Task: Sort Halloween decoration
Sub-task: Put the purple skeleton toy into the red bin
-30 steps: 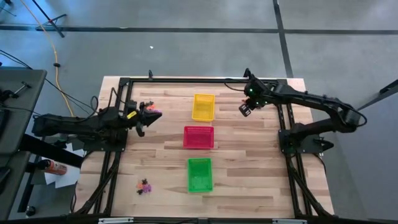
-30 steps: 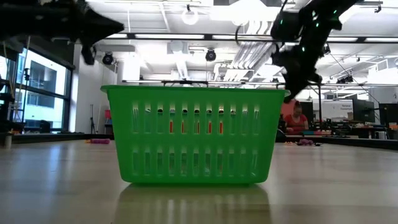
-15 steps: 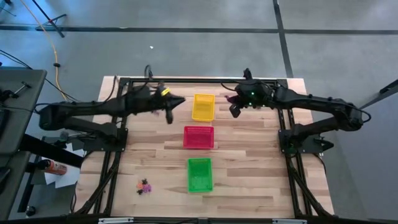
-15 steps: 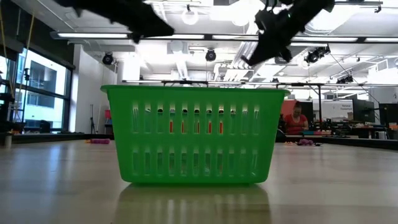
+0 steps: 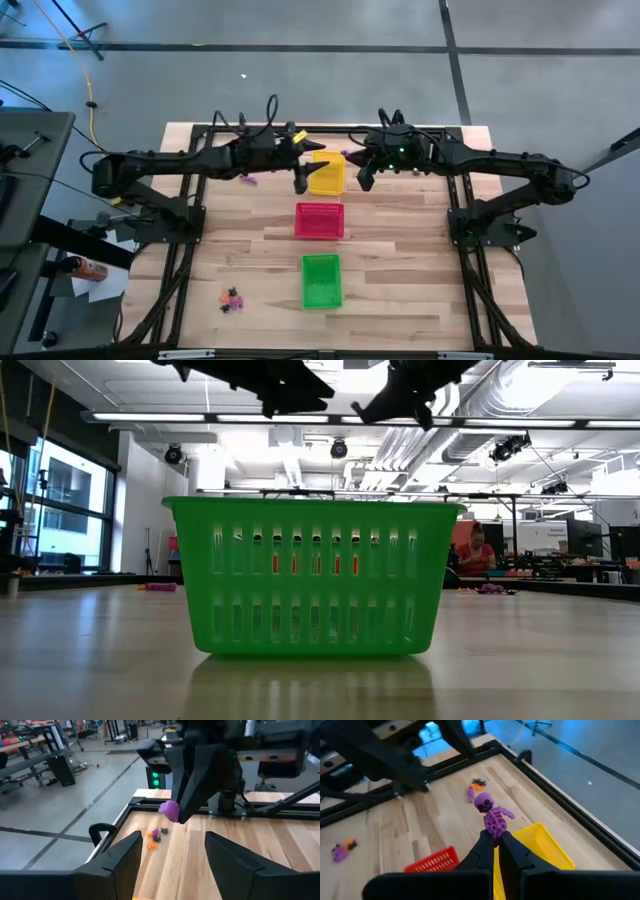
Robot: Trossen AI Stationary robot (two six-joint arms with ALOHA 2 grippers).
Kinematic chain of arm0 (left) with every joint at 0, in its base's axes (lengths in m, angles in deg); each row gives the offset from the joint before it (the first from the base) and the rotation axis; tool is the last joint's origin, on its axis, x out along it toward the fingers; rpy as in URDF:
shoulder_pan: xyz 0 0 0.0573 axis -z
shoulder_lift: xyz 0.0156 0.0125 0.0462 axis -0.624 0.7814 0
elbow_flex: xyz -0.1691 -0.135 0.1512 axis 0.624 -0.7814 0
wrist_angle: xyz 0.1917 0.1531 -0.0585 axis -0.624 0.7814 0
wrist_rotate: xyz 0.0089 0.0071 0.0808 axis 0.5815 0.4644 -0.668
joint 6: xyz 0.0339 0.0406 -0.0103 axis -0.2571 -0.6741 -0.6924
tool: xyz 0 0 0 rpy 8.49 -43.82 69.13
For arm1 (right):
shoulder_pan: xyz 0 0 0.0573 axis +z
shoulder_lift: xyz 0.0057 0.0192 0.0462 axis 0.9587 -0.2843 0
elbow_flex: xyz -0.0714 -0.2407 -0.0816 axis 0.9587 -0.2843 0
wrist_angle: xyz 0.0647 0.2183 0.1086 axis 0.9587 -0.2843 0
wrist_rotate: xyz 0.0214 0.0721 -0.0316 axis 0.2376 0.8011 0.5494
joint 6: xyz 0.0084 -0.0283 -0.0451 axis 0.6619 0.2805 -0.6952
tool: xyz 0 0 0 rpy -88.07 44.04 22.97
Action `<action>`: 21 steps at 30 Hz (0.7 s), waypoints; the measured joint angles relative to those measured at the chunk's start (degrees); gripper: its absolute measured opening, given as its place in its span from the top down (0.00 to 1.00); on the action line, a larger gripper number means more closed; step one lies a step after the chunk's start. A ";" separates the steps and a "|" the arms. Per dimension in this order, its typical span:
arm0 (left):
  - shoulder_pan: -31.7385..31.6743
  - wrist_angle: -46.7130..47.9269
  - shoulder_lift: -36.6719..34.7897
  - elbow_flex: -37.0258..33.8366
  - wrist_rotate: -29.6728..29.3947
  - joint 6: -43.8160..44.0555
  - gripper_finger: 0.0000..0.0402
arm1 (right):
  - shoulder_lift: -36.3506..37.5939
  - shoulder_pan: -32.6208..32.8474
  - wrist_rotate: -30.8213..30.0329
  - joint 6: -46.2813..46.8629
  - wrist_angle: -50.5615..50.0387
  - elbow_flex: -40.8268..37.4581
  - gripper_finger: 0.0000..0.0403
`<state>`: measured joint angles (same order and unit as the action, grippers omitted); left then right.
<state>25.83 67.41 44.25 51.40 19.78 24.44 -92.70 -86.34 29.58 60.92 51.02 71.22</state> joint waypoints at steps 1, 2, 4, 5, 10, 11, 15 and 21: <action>0.13 -0.50 0.56 0.23 0.02 0.07 0.47 | -0.68 0.30 0.22 -0.39 0.27 0.52 1.00; 0.16 -1.02 1.01 0.22 0.04 0.17 0.47 | -1.38 0.56 0.31 -1.01 0.30 1.08 1.00; 0.26 -1.79 1.65 0.22 0.46 0.19 0.47 | -2.94 1.20 0.52 -1.87 0.36 2.24 1.00; 0.34 -1.94 1.78 0.22 0.93 0.19 0.47 | -3.63 1.37 0.72 -2.51 0.28 2.78 1.00; 0.59 -2.40 1.82 0.22 1.22 0.17 0.47 | -6.60 2.30 1.28 -4.71 -0.12 5.54 1.00; 0.59 -2.45 1.82 0.22 1.22 0.18 0.47 | -6.96 2.48 1.31 -5.43 -0.06 5.90 1.00; 0.57 -2.28 1.82 0.22 1.69 0.08 0.47 | -7.55 2.53 1.29 -6.03 -0.08 7.01 1.00; 0.86 -2.23 1.82 0.22 2.74 -1.88 0.53 | -7.49 2.53 1.30 -6.52 0.03 7.04 1.00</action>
<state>26.69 65.19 46.06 51.62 22.52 22.56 -100.19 -83.81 30.88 54.39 51.05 78.26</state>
